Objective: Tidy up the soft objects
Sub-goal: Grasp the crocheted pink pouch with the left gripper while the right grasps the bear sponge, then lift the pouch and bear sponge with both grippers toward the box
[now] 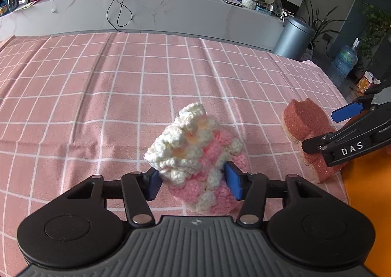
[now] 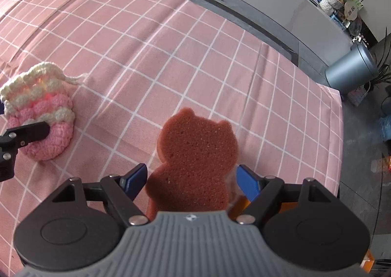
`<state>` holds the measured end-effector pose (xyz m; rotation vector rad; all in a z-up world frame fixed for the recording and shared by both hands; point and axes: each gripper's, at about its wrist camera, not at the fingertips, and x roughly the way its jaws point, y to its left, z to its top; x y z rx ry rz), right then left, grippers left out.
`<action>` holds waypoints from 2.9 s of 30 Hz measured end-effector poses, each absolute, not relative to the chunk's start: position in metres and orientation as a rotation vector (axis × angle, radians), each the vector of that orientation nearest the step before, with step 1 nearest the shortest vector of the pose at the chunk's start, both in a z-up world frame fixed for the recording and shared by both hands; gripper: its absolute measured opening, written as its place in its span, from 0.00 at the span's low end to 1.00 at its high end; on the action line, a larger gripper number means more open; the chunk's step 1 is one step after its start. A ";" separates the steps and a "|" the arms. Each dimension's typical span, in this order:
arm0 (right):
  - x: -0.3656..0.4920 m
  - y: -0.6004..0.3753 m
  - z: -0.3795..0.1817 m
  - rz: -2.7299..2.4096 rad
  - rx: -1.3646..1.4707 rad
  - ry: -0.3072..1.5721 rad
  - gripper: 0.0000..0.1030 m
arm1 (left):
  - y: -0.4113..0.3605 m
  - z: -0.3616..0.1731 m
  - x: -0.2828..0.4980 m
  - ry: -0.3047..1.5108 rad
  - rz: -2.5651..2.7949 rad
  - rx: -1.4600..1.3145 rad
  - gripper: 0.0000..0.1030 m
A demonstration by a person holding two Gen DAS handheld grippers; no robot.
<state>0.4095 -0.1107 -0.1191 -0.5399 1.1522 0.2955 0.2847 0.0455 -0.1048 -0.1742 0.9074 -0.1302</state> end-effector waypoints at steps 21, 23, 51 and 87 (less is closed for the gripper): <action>0.387 -0.098 -0.123 0.363 -0.451 1.207 0.66 | 0.042 -0.096 0.276 0.882 -0.175 -0.149 0.34; 0.376 -0.094 -0.120 0.390 -0.435 1.205 0.66 | 0.043 -0.094 0.270 0.880 -0.183 -0.152 0.33; 0.119 -0.107 -0.045 0.536 -0.129 0.859 0.66 | 0.057 -0.047 0.096 0.807 -0.226 -0.258 0.32; 0.116 -0.343 -0.031 0.128 0.113 0.758 0.66 | -0.165 0.003 0.146 0.676 -0.651 0.155 0.32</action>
